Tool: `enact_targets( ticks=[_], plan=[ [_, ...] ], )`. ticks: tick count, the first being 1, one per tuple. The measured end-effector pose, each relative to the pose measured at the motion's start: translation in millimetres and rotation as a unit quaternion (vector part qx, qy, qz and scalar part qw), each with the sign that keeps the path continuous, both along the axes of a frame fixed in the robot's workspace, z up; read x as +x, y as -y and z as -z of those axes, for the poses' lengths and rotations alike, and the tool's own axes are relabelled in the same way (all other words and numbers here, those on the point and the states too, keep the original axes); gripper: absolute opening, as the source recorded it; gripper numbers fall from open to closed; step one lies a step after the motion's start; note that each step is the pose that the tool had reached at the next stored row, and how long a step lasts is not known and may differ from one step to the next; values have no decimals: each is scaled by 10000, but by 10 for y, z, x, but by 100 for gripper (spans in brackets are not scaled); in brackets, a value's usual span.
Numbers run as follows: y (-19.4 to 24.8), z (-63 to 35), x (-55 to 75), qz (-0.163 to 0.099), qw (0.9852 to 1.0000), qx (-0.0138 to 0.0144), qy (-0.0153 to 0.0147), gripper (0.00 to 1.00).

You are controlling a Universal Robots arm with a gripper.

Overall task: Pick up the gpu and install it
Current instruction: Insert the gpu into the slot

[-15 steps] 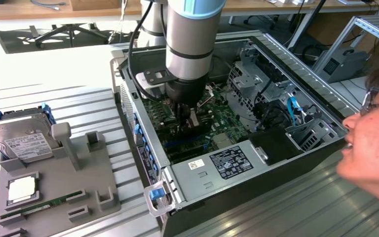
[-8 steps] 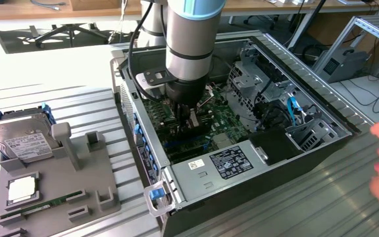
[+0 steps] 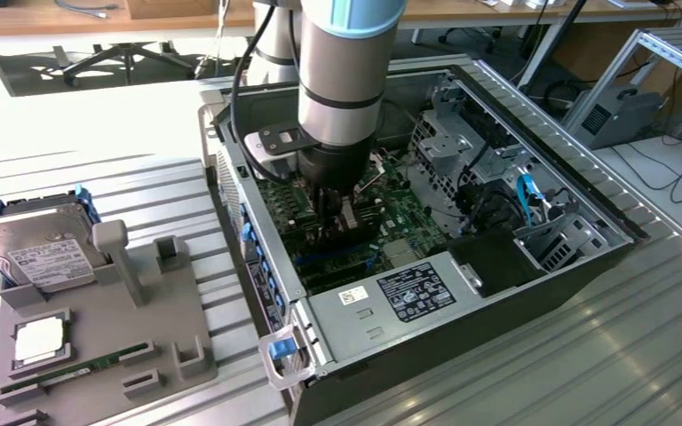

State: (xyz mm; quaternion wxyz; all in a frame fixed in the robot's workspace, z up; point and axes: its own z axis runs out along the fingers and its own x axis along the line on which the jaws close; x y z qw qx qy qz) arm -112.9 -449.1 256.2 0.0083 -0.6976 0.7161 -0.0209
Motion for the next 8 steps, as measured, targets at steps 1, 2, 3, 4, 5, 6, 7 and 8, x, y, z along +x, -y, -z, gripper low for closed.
enact_targets(
  ticks=[1, 2, 3, 4, 5, 6, 7, 8],
  plan=[
    [0, 2, 0, 0, 10000, 6, 0, 27],
    [0, 3, 0, 0, 10000, 13, 0, 27],
    [1, 6, 0, 0, 10000, 32, 0, 27],
    [0, 7, 0, 0, 10000, 45, 0, 27],
    [0, 11, 0, 0, 10000, 53, -1, 27],
    [0, 15, 0, 0, 10000, 55, 0, 27],
    [0, 16, 0, 0, 10000, 56, -1, 27],
    [0, 16, 0, 0, 10000, 56, -1, 27]
  ],
)
